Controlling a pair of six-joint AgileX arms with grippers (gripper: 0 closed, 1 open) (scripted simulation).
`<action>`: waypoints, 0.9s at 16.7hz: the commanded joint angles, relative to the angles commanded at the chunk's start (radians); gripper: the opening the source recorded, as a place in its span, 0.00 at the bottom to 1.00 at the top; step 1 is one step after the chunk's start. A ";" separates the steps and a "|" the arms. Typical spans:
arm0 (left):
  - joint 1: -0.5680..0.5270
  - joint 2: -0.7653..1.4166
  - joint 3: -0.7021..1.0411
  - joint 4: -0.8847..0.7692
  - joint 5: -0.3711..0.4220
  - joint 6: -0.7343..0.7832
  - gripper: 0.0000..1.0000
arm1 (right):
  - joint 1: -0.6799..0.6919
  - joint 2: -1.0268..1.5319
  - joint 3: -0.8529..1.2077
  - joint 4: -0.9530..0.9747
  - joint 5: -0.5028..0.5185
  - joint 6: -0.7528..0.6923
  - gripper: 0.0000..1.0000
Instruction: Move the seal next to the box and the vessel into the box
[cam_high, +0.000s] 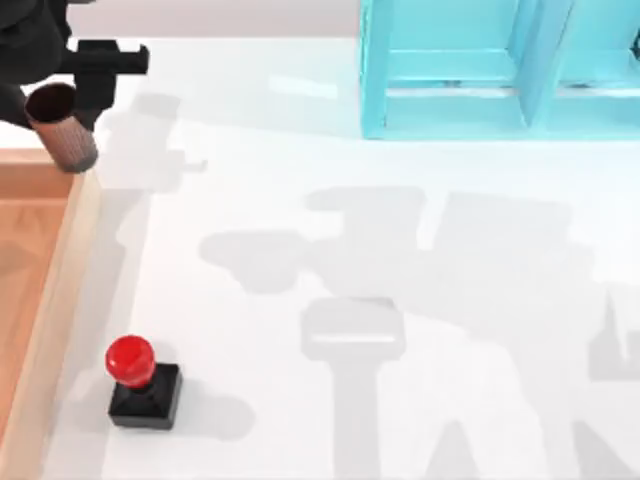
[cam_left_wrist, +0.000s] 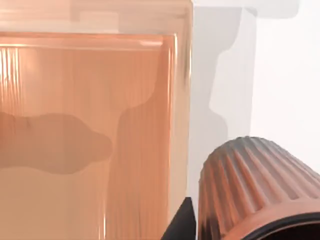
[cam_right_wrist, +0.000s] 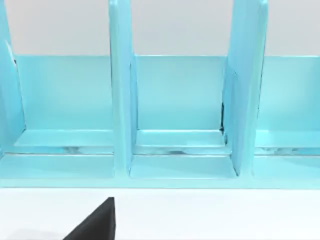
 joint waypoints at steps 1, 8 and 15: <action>0.089 -0.064 -0.071 0.017 0.013 0.073 0.00 | 0.000 0.000 0.000 0.000 0.000 0.000 1.00; 0.490 -0.512 -0.656 0.121 0.082 0.476 0.00 | 0.000 0.000 0.000 0.000 0.000 0.000 1.00; 0.593 -0.669 -0.854 0.138 0.095 0.614 0.00 | 0.000 0.000 0.000 0.000 0.000 0.000 1.00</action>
